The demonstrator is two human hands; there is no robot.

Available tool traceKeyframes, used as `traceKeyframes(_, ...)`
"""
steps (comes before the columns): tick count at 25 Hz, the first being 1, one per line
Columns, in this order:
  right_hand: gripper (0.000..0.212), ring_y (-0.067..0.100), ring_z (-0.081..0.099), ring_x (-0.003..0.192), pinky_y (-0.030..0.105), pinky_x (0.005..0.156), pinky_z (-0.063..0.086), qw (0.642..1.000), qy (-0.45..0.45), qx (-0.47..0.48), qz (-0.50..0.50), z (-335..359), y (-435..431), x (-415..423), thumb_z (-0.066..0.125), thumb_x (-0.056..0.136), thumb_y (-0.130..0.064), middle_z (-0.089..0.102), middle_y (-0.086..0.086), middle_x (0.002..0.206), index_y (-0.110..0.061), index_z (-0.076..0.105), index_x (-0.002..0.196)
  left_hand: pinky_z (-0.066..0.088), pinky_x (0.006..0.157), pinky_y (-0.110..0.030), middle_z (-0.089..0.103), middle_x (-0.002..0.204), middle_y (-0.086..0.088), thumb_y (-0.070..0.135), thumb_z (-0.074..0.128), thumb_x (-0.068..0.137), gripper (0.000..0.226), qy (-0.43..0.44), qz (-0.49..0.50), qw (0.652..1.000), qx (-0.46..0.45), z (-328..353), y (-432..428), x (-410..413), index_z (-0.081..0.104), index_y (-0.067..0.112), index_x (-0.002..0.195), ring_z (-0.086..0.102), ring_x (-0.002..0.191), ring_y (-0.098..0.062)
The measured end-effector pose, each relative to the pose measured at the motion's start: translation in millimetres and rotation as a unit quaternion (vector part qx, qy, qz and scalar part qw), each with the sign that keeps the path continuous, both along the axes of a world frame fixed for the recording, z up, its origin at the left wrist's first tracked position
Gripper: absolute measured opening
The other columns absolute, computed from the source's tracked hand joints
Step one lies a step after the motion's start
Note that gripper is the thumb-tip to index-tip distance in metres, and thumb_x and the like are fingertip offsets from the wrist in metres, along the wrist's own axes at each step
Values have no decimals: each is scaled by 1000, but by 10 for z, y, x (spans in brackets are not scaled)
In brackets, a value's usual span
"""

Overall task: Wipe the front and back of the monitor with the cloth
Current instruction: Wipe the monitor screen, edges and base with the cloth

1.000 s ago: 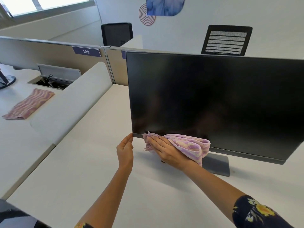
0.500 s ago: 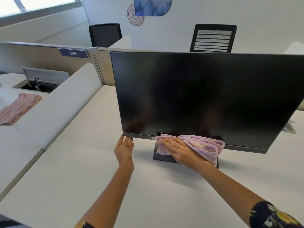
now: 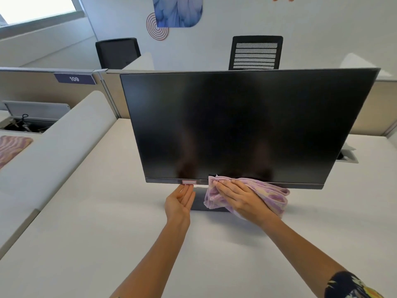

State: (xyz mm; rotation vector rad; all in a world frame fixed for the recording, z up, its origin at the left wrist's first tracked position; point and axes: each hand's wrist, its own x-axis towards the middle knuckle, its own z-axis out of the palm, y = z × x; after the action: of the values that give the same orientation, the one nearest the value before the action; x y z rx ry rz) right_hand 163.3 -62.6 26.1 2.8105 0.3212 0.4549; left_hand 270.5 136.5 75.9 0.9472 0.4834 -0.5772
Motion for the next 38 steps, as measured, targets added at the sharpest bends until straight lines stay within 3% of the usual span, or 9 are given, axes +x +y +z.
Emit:
traceKeyframes(5, 88, 27, 48, 135, 38, 109, 40, 995, -30, 89, -39, 12, -161, -341, 81, 76, -40, 45, 7, 150, -9, 40, 147, 48, 101, -38, 68, 115, -10, 14, 40, 104, 32, -64, -122, 988, 70, 75, -238, -324, 57, 2, 129, 65, 112, -27)
traceKeyframes(8, 86, 27, 56, 127, 38, 106, 40, 987, -70, 118, -81, -18, -207, -517, 87, 69, -38, 54, 8, 143, -8, 49, 141, 51, 99, -32, 71, 115, -4, 13, 50, 100, 24, -246, -152, 942, 169, 41, -359, -454, 67, 11, 117, 67, 107, -15)
traceKeyframes(13, 88, 29, 62, 118, 40, 101, 46, 971, -125, 116, -167, -161, -278, -700, 86, 66, -42, 60, 10, 135, -11, 47, 139, 51, 59, -15, 72, 106, 3, 5, 53, 95, 38, -520, -231, 752, 332, -80, -391, -539, 64, 19, 128, 56, 59, -3)
traceKeyframes(17, 78, 32, 59, 117, 43, 92, 53, 946, -154, 145, -246, -286, -306, -804, 79, 72, -45, 55, 14, 138, -14, 53, 139, 41, 105, -31, 50, 144, 4, 9, 52, 92, 52, -662, -325, 554, 386, -146, -418, -456, 49, 26, 141, 47, 132, -16)
traceKeyframes(19, 63, 34, 59, 114, 41, 88, 56, 905, -215, 197, -309, -291, -287, -862, 79, 77, -32, 56, 18, 133, -12, 60, 133, 17, 115, -31, 36, 152, 7, 11, 50, 88, 60, -730, -336, 444, 395, -189, -460, -370, 40, 24, 146, 29, 143, -17)
traceKeyframes(22, 39, 34, 58, 113, 38, 87, 57, 778, -327, 357, -400, -200, -247, -938, 54, 91, -14, 54, 19, 128, -7, 62, 129, 15, 117, -40, 25, 156, 3, 13, 59, 82, 72, -779, -352, 326, 403, -231, -511, -251, 34, 17, 149, 25, 145, -20)
traceKeyframes(27, 34, 25, 58, 108, 30, 94, 49, 500, -484, 536, -478, 114, -468, -1049, 44, 97, 5, 60, 14, 120, -6, 68, 117, 18, 115, -45, 28, 158, -6, 19, 70, 76, 88, -807, -362, 209, 417, -256, -543, -117, 24, 13, 151, 23, 145, -26)
traceKeyframes(30, 33, 16, 61, 103, 37, 97, 54, 388, -530, 593, -465, 299, -715, -1100, 44, 95, 2, 66, 7, 116, -11, 69, 111, 17, 115, -46, 24, 159, -8, 22, 71, 75, 93, -814, -358, 166, 426, -299, -520, -50, 21, 12, 152, 21, 146, -28)
traceKeyframes(38, 29, 7, 60, 92, 5, 72, 48, 402, -528, 612, -430, 592, -924, -818, 45, 98, -6, 66, -1, 109, -10, 70, 111, 16, 114, -47, 7, 162, -4, 29, 71, 76, 106, -811, -362, 159, 431, -388, -563, 2, 2, 18, 155, 7, 150, -27)
